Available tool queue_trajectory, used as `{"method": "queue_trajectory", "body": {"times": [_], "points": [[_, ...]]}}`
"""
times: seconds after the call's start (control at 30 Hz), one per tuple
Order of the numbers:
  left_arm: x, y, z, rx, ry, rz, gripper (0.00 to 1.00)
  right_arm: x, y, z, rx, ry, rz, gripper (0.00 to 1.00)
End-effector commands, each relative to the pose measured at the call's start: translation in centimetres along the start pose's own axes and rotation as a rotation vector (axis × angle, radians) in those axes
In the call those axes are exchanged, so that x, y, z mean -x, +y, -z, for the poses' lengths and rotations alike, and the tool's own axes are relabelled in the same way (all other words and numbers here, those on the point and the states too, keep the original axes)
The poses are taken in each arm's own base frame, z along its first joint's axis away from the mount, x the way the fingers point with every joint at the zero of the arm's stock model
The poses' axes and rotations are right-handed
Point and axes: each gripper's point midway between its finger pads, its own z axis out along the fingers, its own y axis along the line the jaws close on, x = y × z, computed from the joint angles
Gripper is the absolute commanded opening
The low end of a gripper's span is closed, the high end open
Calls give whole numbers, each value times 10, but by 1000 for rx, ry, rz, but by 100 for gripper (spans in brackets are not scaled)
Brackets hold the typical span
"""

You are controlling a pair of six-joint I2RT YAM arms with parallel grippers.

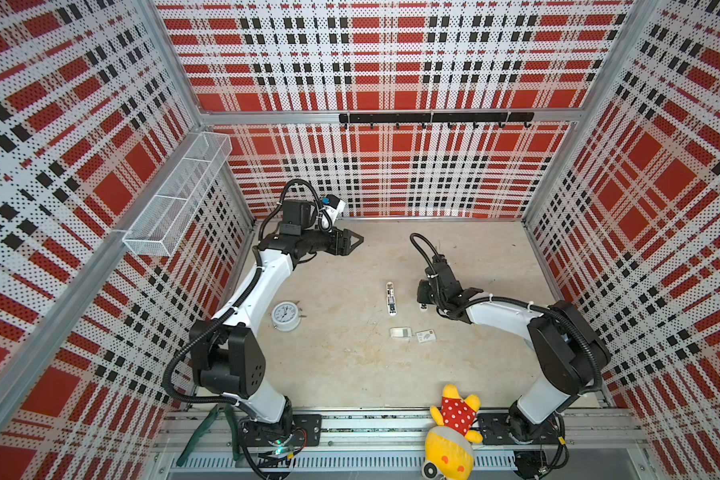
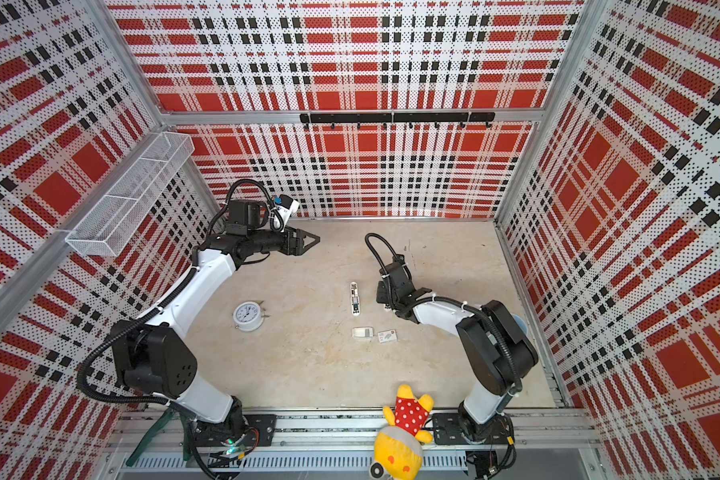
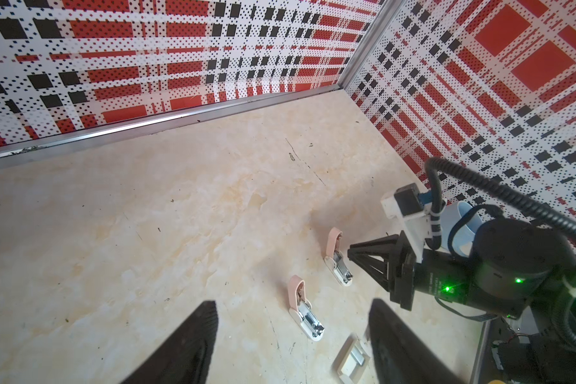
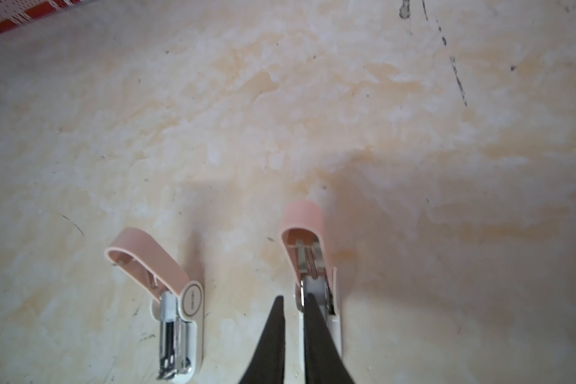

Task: Load the staples into the stapler

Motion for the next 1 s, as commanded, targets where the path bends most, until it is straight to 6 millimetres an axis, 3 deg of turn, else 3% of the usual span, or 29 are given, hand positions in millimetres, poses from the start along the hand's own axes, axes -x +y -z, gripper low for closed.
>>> {"method": "queue_trajectory", "body": {"times": [0.0,0.3,0.97], "points": [[10,-2,8,1,-29,-14,75,8,5,-5,28,3,8,16],[6,-1,8,1,-22,-10,75,-5,3,-22,32,46,-6,20],[3,-1,8,1,-18,-11,75,-29,-5,-35,29,96,-17,21]]}}
